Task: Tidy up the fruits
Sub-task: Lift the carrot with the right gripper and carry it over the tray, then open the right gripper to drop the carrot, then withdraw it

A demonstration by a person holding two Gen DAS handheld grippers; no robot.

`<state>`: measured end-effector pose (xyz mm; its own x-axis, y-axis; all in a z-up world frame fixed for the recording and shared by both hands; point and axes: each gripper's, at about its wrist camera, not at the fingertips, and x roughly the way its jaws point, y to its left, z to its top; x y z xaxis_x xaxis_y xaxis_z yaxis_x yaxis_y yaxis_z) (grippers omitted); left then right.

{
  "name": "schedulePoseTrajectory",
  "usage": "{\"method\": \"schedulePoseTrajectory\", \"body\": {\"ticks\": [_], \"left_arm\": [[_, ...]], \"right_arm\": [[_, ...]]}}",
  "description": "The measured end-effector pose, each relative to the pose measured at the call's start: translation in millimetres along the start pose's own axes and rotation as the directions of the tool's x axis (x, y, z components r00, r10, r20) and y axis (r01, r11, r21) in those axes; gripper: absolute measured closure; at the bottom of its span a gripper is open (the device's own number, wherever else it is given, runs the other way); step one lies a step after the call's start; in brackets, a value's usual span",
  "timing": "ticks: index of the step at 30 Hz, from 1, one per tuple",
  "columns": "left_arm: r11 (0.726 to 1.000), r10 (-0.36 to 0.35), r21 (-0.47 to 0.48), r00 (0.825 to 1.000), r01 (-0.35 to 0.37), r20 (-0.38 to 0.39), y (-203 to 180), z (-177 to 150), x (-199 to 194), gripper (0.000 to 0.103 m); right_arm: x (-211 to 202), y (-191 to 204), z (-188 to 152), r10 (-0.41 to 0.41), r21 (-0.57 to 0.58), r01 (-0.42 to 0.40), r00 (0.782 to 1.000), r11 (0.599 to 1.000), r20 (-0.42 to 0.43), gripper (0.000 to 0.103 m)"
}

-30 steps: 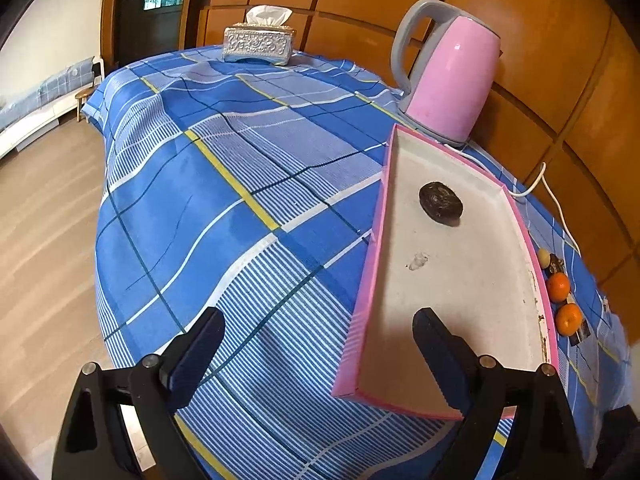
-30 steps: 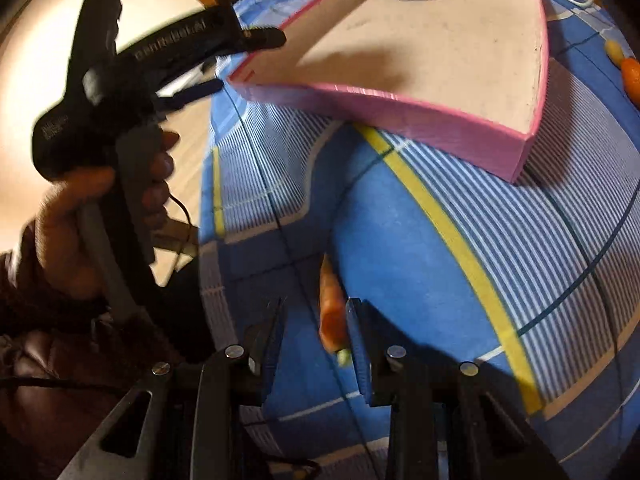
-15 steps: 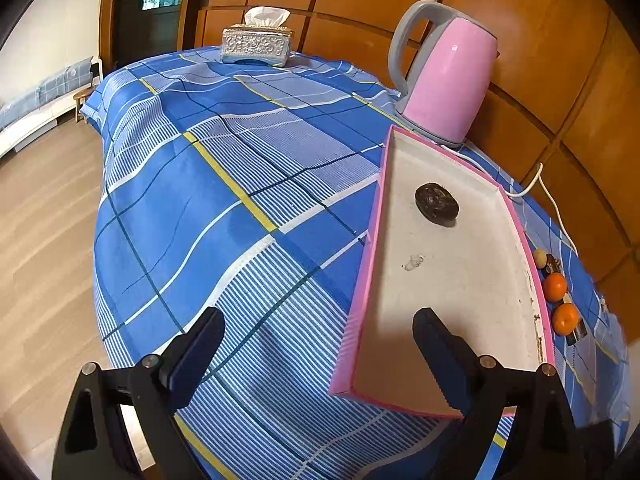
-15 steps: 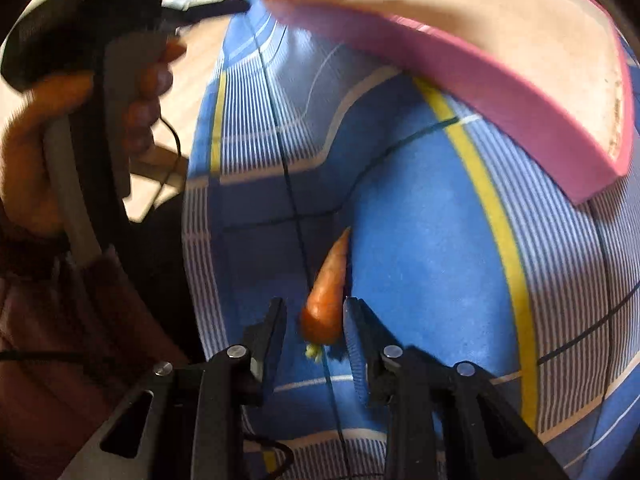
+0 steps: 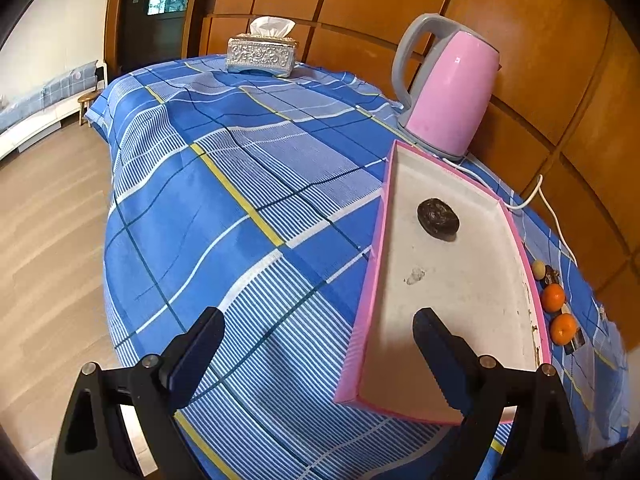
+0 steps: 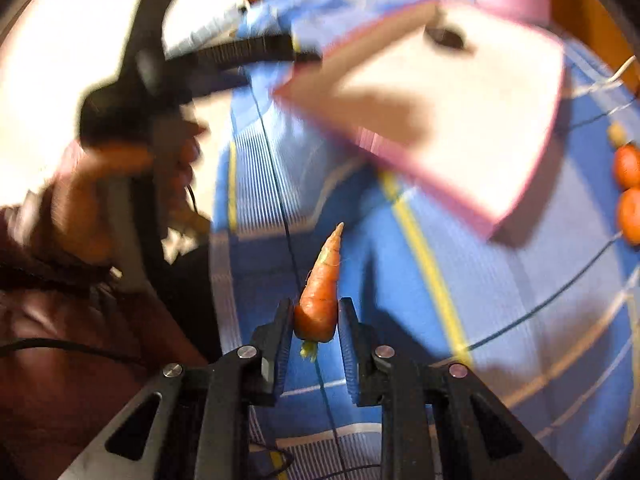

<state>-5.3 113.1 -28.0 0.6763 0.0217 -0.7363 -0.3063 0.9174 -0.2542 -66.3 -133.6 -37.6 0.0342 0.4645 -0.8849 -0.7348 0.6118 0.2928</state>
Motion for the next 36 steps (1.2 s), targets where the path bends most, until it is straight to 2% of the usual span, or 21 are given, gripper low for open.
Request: {"method": "schedulePoseTrajectory", "body": {"ticks": [3, 5, 8, 13, 16, 22, 25, 31, 34, 36], "left_arm": [[1.0, 0.003, 0.0, 1.0, -0.003, 0.011, 0.3, 2.1, -1.2, 0.007], [1.0, 0.005, 0.003, 1.0, -0.005, 0.013, -0.2, 2.7, -1.5, 0.007], [1.0, 0.005, 0.009, 1.0, -0.005, 0.015, -2.0, 2.2, -1.8, 0.007], [1.0, 0.004, 0.028, 1.0, -0.005, 0.025, -5.1, 2.7, -3.5, 0.007], [0.999, 0.007, 0.036, 1.0, -0.008, 0.03, -5.9, 2.7, -3.9, 0.007], [0.999, 0.001, 0.04, 1.0, -0.002, 0.026, -8.0, 2.6, -3.5, 0.007], [0.999, -0.003, 0.051, 1.0, 0.001, 0.03, -10.5, 2.3, -6.0, 0.007], [0.996, -0.017, 0.083, 0.999, 0.014, 0.034, -18.6, 0.7, -11.0, 0.007], [0.995, -0.024, 0.094, 0.999, 0.02, 0.04, -22.2, -0.1, -14.4, 0.006], [0.995, -0.027, 0.101, 0.999, 0.023, 0.043, -24.2, -0.2, -15.7, 0.006]], "right_arm": [[-36.4, -5.9, 11.7, -0.004, 0.022, 0.001, 0.992, 1.0, 0.128, 0.081], [-57.3, -13.8, 24.2, -0.012, 0.058, -0.001, 0.974, 0.998, 0.225, 0.081], [-64.5, -31.3, 46.3, -0.088, 0.131, 0.053, 0.955, 0.99, 0.282, 0.081], [-39.5, -62.4, 79.3, -0.221, 0.261, 0.15, 0.936, 0.954, 0.272, 0.079], [-19.9, -78.2, 88.1, -0.234, 0.324, 0.142, 0.936, 0.935, 0.264, 0.073], [-21.0, -72.8, 81.1, -0.282, 0.32, 0.19, 0.921, 0.928, 0.27, 0.073], [-30.3, -70.2, 70.0, -0.317, 0.322, 0.222, 0.905, 0.92, 0.282, 0.073], [-63.9, -74.7, 40.6, -0.438, 0.363, 0.325, 0.849, 0.873, 0.295, 0.072], [-81.4, -85.3, 20.7, -0.506, 0.423, 0.366, 0.812, 0.829, 0.289, 0.072], [-92.5, -98.2, 3.6, -0.557, 0.49, 0.384, 0.784, 0.782, 0.274, 0.072]]}}
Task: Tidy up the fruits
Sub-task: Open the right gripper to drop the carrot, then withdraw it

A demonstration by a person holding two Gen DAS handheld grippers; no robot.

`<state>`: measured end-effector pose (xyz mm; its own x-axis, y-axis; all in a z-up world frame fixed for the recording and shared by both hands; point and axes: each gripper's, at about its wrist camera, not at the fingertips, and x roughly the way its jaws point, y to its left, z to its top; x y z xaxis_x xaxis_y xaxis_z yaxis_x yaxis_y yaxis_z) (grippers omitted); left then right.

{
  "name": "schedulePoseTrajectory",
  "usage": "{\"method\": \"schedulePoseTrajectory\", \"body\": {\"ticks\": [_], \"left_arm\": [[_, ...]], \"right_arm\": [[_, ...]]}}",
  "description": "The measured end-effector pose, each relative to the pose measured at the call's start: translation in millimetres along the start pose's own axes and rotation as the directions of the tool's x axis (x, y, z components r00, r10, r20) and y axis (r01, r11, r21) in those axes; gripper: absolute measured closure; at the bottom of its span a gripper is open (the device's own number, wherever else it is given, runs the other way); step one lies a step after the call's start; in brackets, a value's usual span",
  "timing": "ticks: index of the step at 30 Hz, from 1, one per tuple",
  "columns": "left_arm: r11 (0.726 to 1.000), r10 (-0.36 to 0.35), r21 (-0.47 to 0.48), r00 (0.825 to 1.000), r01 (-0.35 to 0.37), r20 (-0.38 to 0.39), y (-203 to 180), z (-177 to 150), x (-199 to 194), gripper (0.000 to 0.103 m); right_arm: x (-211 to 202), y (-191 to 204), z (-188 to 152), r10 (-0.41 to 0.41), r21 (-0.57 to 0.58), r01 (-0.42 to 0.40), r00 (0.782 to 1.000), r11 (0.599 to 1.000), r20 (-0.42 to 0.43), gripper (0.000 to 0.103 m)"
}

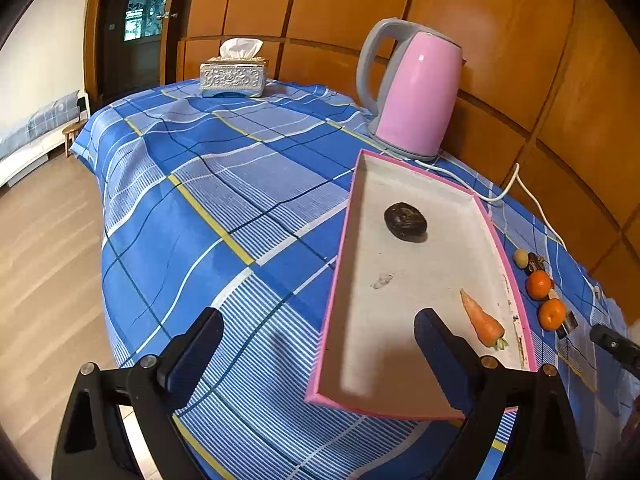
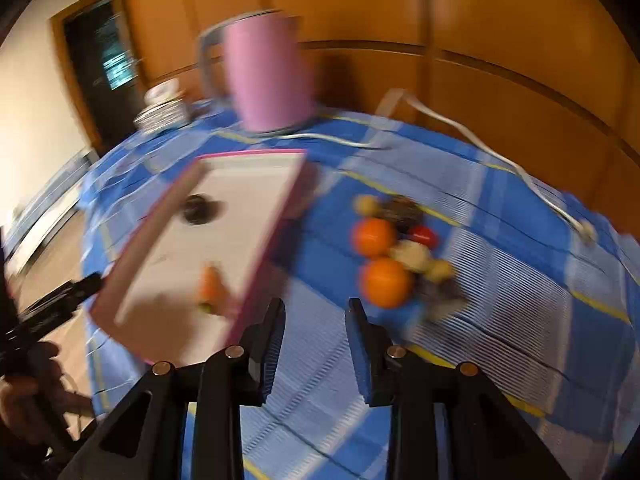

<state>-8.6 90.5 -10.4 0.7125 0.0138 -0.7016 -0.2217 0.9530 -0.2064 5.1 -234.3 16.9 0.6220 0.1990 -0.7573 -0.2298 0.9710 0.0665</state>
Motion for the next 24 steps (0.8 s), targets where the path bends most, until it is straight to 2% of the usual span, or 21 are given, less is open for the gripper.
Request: {"method": "schedulePoseTrajectory", "body": {"ticks": [5, 11, 18, 24], "left_arm": [[1.0, -0.007, 0.019, 1.0, 0.007, -0.001, -5.2, -1.2, -2.1, 0.006], [0.999, -0.017, 0.043, 1.0, 0.017, -0.004, -12.1, -1.8, -3.7, 0.006], [0.995, -0.052, 0.089, 0.999, 0.051, 0.005, -24.2, -1.4, -7.2, 0.006], [0.986, -0.094, 0.142, 0.996, 0.091, 0.013, -38.3, 2.0, -11.2, 0.006]], "right_arm": [[-3.6, -54.4, -17.1, -0.145, 0.178, 0.145, 0.989, 0.973, -0.009, 0.072], [-6.0, -108.8, -45.7, -0.306, 0.36, 0.309, 0.95, 0.88, -0.068, 0.072], [-12.9, -146.3, -68.6, -0.427, 0.49, 0.424, 0.897, 0.762, -0.113, 0.072], [-13.8, -169.8, -78.1, -0.491, 0.548, 0.481, 0.86, 0.684, -0.141, 0.071]]}}
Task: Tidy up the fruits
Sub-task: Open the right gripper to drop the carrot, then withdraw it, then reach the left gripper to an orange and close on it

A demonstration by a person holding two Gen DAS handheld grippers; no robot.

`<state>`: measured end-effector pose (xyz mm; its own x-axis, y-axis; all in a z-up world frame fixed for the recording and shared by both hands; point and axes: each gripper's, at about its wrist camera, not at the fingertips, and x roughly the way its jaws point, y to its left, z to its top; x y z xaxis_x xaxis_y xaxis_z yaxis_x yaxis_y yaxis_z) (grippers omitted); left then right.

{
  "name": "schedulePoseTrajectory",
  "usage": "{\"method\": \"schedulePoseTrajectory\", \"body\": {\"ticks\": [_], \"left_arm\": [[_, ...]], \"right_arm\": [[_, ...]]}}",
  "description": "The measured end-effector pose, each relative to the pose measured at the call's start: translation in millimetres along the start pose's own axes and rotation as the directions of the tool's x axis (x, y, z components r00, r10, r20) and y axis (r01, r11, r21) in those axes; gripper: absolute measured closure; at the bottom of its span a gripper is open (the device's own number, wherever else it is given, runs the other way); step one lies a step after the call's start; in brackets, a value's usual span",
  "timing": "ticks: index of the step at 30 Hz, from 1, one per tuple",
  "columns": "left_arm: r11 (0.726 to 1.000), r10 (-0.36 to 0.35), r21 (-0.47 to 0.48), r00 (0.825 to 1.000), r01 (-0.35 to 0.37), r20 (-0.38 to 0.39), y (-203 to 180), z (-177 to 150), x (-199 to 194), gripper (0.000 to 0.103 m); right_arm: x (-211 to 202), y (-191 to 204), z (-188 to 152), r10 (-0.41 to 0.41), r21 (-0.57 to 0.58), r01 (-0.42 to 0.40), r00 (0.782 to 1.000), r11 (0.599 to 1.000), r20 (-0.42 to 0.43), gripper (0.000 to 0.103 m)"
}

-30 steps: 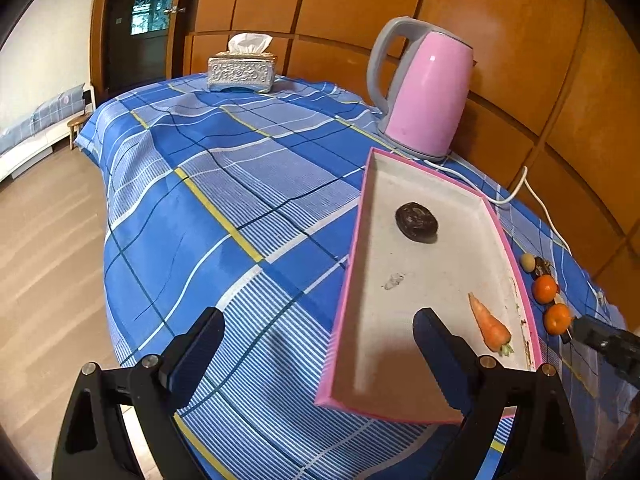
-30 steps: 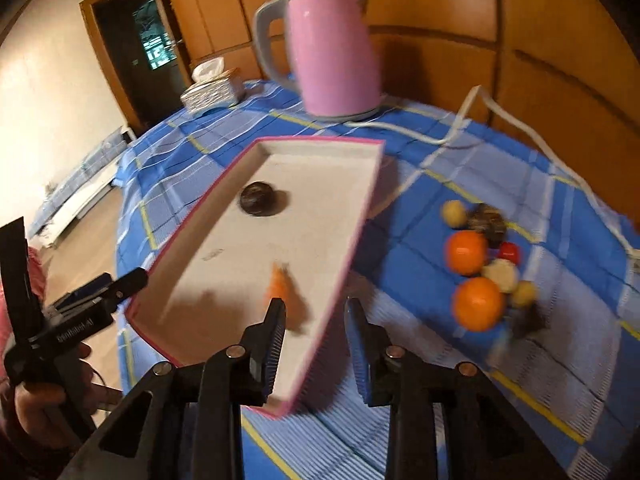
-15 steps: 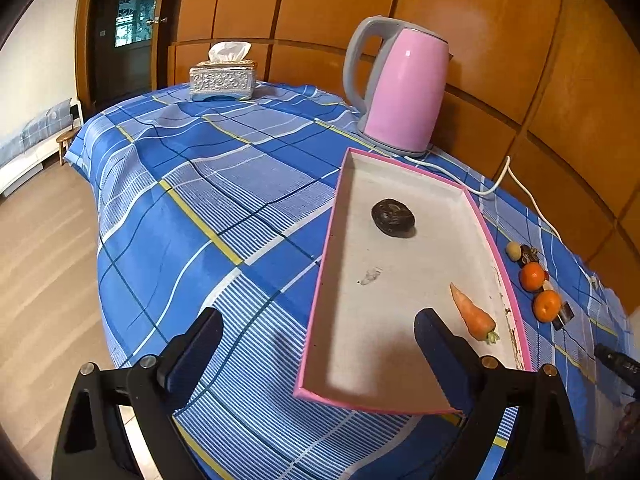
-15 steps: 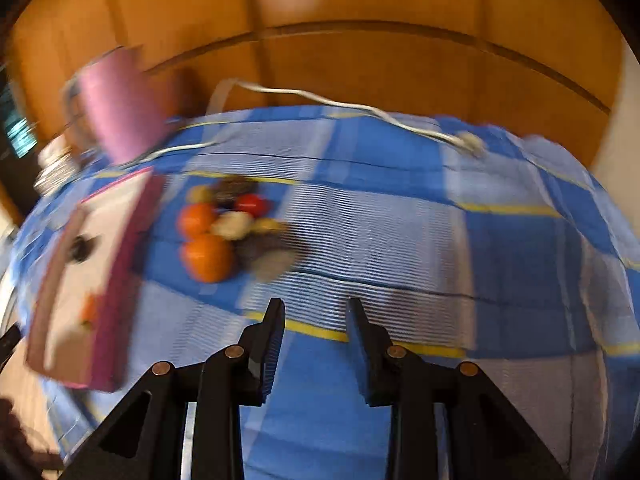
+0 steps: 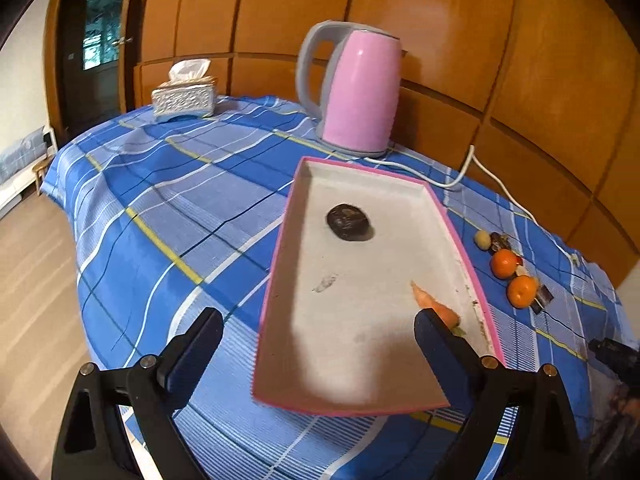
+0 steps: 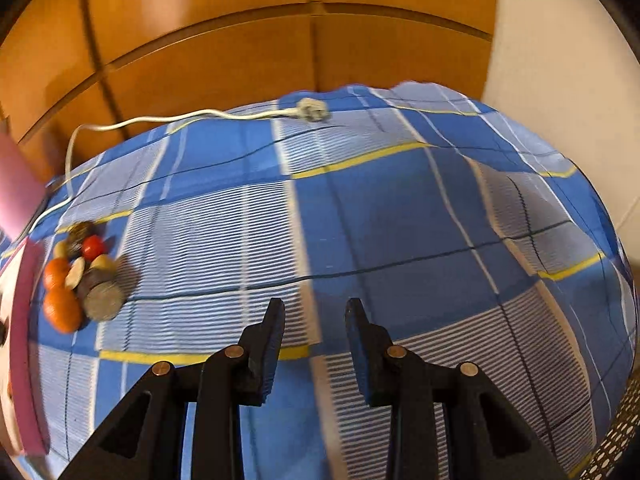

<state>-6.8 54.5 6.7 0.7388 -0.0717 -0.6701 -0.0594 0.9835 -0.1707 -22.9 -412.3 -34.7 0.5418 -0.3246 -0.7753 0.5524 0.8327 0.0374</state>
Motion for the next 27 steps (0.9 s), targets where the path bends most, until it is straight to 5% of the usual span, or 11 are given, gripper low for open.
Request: {"method": "schedulePoseTrajectory", "body": {"ticks": [17, 27], "left_arm": [[0.983, -0.147, 0.099, 0.984, 0.156, -0.097, -56.1, 21.0, 14.9, 0.008], [0.929, -0.243, 0.248, 0.957, 0.276, -0.157, -129.4, 31.1, 29.6, 0.019]], "right_arm": [[15.8, -22.6, -7.1, -0.096, 0.073, 0.092, 0.994, 0.993, 0.057, 0.067], [7.7, -43.5, -10.4, -0.11, 0.192, 0.09, 0.989, 0.977, 0.098, 0.067]]}}
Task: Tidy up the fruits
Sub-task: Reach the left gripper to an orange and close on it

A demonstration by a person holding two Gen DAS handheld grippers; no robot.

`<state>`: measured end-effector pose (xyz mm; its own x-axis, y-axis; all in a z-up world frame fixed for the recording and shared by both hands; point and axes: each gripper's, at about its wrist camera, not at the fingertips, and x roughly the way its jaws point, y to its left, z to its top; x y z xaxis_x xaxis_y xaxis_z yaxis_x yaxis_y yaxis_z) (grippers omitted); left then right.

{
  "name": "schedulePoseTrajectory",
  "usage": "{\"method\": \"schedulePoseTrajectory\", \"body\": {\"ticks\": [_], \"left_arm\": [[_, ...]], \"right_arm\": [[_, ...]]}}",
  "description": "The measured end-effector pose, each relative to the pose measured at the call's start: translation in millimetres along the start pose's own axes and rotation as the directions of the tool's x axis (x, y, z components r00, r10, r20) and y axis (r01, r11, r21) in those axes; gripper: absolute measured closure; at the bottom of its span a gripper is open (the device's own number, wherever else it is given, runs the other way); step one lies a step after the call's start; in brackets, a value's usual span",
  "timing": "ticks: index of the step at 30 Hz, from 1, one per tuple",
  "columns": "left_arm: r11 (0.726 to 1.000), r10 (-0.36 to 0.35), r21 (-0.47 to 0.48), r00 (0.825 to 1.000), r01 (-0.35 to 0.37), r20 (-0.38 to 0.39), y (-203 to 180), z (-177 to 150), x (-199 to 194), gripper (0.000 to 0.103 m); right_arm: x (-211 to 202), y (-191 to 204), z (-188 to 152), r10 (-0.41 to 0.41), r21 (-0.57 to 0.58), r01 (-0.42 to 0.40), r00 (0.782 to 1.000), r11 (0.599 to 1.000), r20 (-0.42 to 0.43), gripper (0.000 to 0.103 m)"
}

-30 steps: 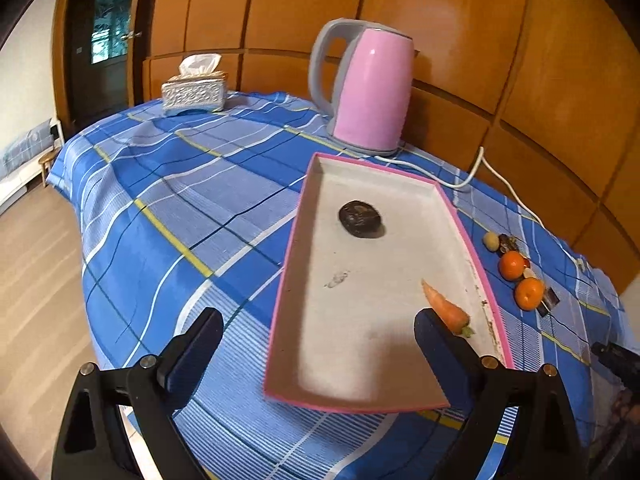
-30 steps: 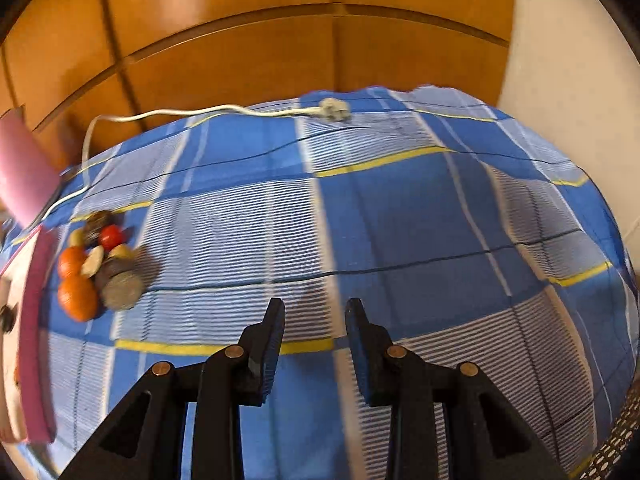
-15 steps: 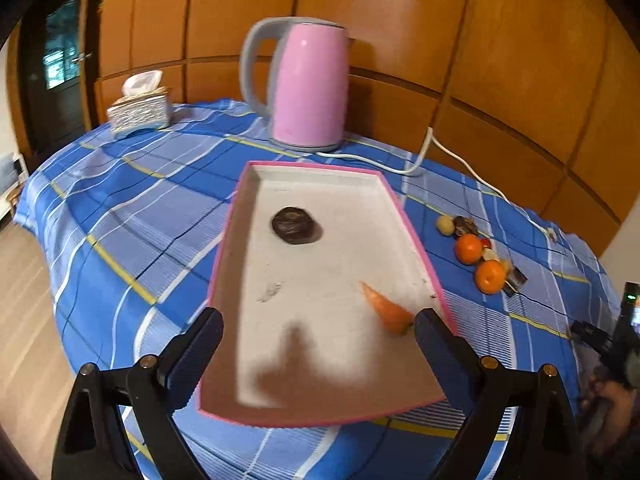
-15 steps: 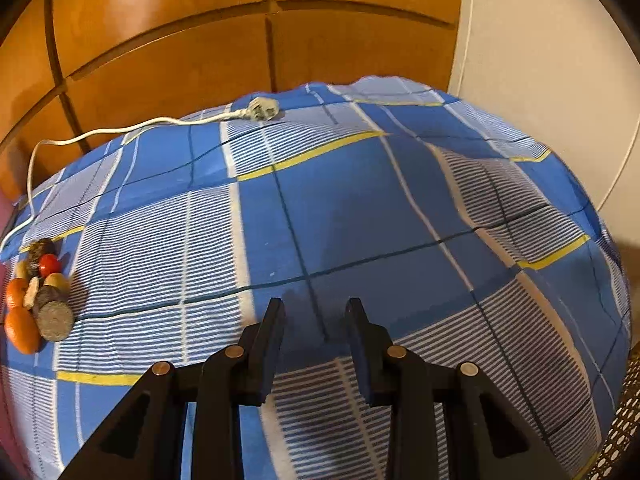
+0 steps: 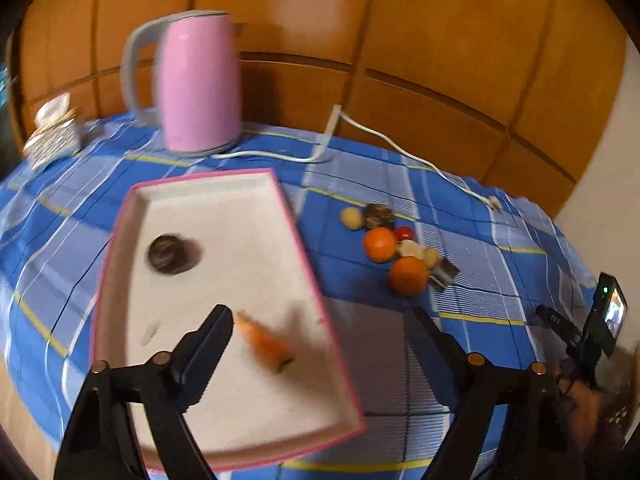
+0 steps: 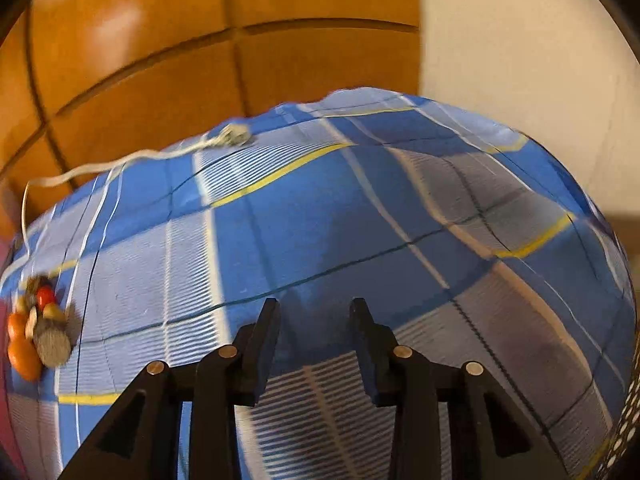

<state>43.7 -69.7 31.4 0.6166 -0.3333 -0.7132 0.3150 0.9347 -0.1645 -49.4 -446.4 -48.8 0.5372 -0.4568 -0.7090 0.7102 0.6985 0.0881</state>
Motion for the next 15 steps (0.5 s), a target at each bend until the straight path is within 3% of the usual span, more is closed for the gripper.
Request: {"method": "schedulePoseTrajectory", "body": {"ticks": [3, 5, 7, 15], "left_arm": [[0.998, -0.044, 0.037, 0.998, 0.046, -0.051, -18.8, 7.8, 19.9, 0.033], [0.996, -0.074, 0.044, 0.993, 0.079, -0.089, -31.1, 11.6, 35.2, 0.042], [0.994, -0.09, 0.055, 0.99, 0.096, -0.107, -42.7, 15.3, 48.4, 0.043], [0.989, -0.077, 0.112, 0.976, 0.101, -0.204, -77.6, 24.9, 111.3, 0.043]], "right_arm": [[4.2, -3.7, 0.6, -0.005, 0.024, 0.005, 1.0, 1.0, -0.016, 0.066], [6.1, 0.5, 0.2, -0.013, 0.002, 0.013, 1.0, 1.0, -0.02, 0.058], [7.1, 5.5, -0.3, -0.009, -0.021, 0.009, 1.0, 1.0, -0.022, 0.051], [8.4, 8.6, -3.2, -0.013, -0.047, 0.012, 1.0, 0.999, -0.022, 0.045]]}}
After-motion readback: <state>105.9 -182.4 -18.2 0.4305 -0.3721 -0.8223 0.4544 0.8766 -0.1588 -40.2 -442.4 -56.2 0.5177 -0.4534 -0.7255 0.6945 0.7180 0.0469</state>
